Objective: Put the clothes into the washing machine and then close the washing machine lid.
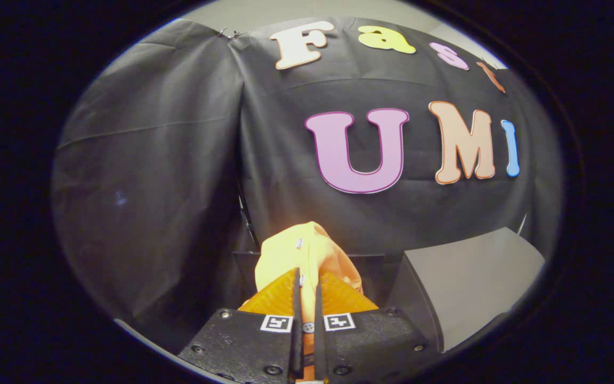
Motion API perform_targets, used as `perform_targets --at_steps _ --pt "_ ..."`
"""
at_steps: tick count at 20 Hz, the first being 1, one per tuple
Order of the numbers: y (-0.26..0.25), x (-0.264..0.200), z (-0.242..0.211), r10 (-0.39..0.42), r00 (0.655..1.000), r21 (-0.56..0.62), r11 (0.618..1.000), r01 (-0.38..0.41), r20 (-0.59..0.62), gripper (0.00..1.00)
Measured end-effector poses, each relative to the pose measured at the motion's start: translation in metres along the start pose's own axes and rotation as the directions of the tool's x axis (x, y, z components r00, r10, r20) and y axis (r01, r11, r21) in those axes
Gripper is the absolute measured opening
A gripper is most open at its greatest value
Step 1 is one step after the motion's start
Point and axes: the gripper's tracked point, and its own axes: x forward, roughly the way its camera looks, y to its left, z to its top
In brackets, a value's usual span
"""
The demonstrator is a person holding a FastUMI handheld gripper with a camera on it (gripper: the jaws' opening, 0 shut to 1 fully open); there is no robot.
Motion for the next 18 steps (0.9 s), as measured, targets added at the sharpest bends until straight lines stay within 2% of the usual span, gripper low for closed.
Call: perform_targets --at_steps 6,13,18 --pt "0.002 0.033 -0.057 0.001 1.000 0.056 0.998 0.000 -0.024 0.08" --pt "0.001 0.074 -0.146 -0.008 0.997 0.141 0.990 0.019 -0.080 0.08" --pt "0.007 0.095 -0.201 -0.002 0.991 0.108 0.994 0.017 -0.133 0.08"
